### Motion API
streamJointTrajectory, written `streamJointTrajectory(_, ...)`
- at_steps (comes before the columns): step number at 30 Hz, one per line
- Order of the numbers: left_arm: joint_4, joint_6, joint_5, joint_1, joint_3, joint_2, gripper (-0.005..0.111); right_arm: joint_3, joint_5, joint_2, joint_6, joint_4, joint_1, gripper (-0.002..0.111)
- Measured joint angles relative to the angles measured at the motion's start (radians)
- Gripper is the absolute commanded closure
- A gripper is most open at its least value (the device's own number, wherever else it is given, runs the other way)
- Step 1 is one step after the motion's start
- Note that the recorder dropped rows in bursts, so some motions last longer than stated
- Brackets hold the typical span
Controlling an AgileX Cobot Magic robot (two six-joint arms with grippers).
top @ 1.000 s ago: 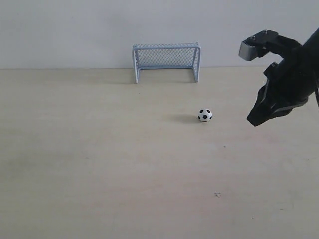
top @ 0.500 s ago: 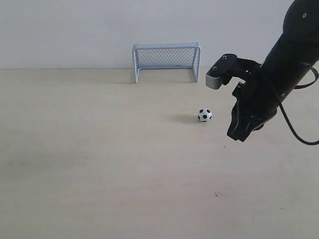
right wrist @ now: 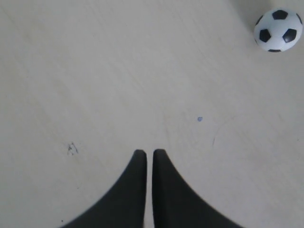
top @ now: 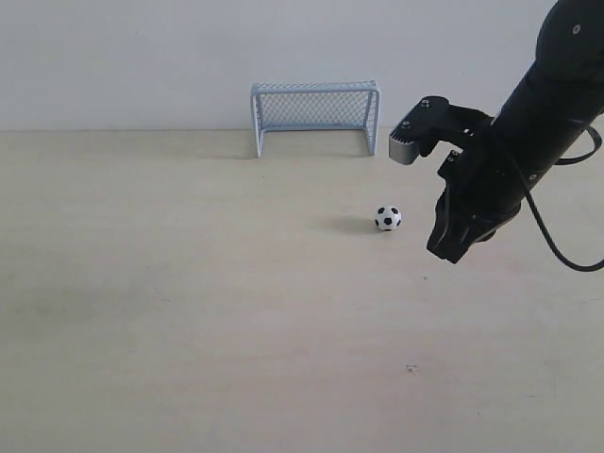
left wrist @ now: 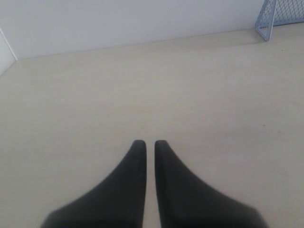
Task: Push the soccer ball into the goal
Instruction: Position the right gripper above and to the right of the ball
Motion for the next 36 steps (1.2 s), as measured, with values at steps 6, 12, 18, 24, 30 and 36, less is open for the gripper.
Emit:
streamJointTrajectory(6, 0.0, 0.0, 0.0, 0.0, 0.0, 0.0, 0.1, 0.0, 0.0, 0.0, 0.002, 0.0, 0.0, 0.108)
streamJointTrajectory(12, 0.0, 0.0, 0.0, 0.0, 0.0, 0.0, 0.1, 0.0, 0.0, 0.0, 0.002, 0.0, 0.0, 0.108)
streamJointTrajectory(18, 0.0, 0.0, 0.0, 0.0, 0.0, 0.0, 0.1, 0.0, 0.0, 0.0, 0.004, 0.0, 0.0, 0.108)
streamJointTrajectory(24, 0.0, 0.0, 0.0, 0.0, 0.0, 0.0, 0.1, 0.0, -0.006, 0.0, 0.006, 0.019, 0.0, 0.108)
streamJointTrajectory(30, 0.0, 0.0, 0.0, 0.0, 0.0, 0.0, 0.1, 0.0, -0.053, 0.0, 0.008, 0.043, 0.0, 0.108)
streamJointTrajectory(36, 0.0, 0.0, 0.0, 0.0, 0.0, 0.0, 0.1, 0.0, -0.108, 0.0, -0.035, -0.073, 0.0, 0.108)
